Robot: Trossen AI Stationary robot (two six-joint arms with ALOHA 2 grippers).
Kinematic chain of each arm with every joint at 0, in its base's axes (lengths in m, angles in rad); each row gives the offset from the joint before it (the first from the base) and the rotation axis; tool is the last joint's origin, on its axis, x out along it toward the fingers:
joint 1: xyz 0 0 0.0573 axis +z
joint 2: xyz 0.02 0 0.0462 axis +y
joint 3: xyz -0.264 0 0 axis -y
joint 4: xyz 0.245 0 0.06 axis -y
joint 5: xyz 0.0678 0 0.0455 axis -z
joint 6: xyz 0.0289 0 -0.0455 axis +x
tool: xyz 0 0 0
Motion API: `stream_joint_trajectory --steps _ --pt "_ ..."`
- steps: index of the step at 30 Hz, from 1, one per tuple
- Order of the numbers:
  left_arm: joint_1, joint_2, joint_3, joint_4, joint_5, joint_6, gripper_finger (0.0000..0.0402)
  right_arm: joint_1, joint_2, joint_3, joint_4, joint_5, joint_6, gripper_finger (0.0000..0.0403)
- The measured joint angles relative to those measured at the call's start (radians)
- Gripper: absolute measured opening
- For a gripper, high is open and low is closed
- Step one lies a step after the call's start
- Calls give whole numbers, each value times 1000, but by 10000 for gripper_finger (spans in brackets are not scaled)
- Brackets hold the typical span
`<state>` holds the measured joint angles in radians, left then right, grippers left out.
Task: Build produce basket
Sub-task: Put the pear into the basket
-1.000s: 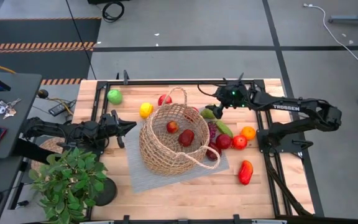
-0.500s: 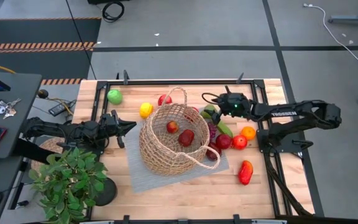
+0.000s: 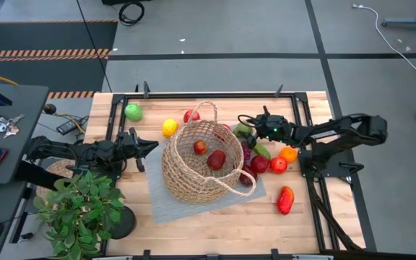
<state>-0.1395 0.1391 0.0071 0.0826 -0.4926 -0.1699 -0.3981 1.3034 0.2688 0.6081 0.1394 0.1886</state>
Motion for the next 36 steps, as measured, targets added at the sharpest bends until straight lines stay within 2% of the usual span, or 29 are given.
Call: stream_joint_trajectory --steps 9,17,27,36 --pt "0 0 0 0 0 0 39 -2 148 3 156 15 19 364" --pt "0 0 0 0 0 0 35 -2 157 2 158 17 39 343" --pt "0 0 0 0 0 0 40 0 103 -2 125 -55 24 270" --pt "0 0 0 0 0 0 33 0 103 -2 131 -48 22 207"
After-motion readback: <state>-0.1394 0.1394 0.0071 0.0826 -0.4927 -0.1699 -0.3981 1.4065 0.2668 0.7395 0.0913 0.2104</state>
